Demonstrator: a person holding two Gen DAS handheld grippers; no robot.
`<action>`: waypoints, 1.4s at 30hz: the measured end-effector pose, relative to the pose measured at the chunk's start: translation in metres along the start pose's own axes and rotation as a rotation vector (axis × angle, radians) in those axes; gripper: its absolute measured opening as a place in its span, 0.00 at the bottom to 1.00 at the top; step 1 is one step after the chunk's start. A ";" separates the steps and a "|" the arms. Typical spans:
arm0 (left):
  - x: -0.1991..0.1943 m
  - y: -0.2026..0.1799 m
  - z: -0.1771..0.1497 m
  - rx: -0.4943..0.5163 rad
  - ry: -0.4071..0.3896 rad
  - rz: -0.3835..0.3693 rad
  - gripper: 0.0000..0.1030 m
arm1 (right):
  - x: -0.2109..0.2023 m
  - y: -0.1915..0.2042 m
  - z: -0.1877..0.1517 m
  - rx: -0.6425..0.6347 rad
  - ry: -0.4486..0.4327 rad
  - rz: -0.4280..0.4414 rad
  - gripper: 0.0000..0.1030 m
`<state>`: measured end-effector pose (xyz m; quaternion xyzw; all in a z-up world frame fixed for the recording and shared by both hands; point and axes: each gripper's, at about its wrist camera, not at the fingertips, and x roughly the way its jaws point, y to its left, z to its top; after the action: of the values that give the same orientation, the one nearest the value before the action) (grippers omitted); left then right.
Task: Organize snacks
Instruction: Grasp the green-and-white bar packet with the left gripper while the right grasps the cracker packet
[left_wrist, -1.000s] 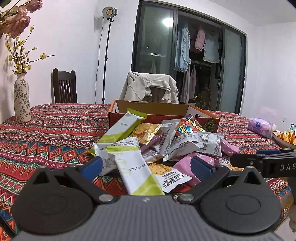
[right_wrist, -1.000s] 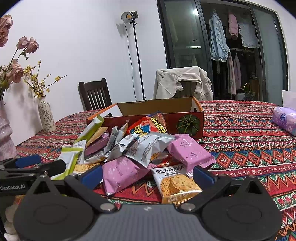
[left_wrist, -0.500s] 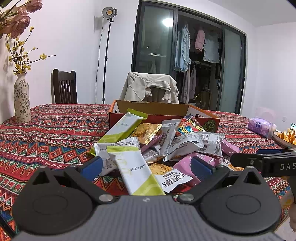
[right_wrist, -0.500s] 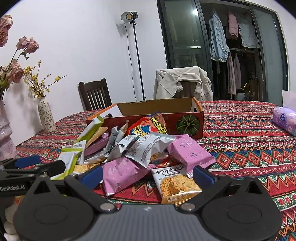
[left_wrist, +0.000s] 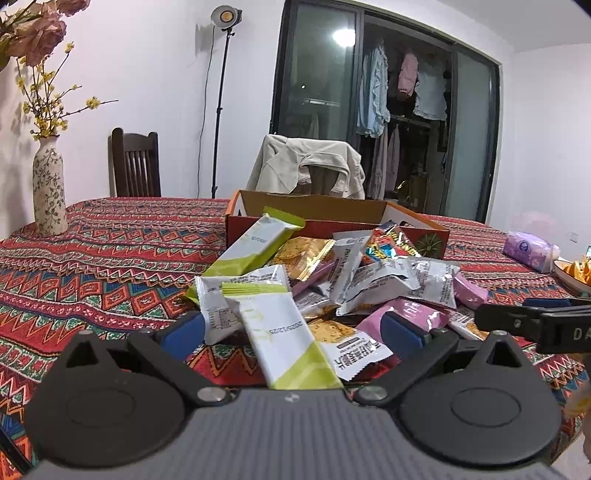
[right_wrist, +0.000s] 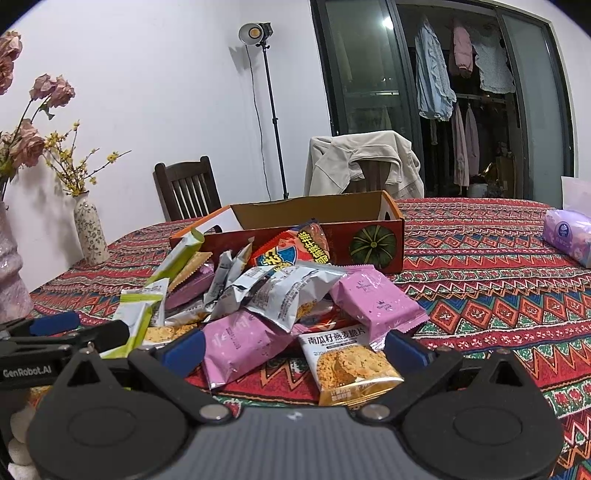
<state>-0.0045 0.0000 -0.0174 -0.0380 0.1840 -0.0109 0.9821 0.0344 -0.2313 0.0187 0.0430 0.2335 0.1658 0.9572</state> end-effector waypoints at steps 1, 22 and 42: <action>0.001 0.001 0.001 -0.004 0.003 0.006 1.00 | 0.000 0.000 0.000 0.001 0.002 0.000 1.00; 0.033 -0.001 0.005 -0.038 0.157 0.095 0.44 | 0.005 -0.006 -0.005 0.024 0.020 0.007 1.00; -0.004 -0.002 0.026 -0.036 -0.013 0.029 0.39 | 0.033 -0.017 0.004 -0.019 0.139 -0.074 0.87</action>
<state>0.0015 -0.0001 0.0080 -0.0529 0.1784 0.0071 0.9825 0.0691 -0.2364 0.0050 0.0139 0.2993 0.1351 0.9445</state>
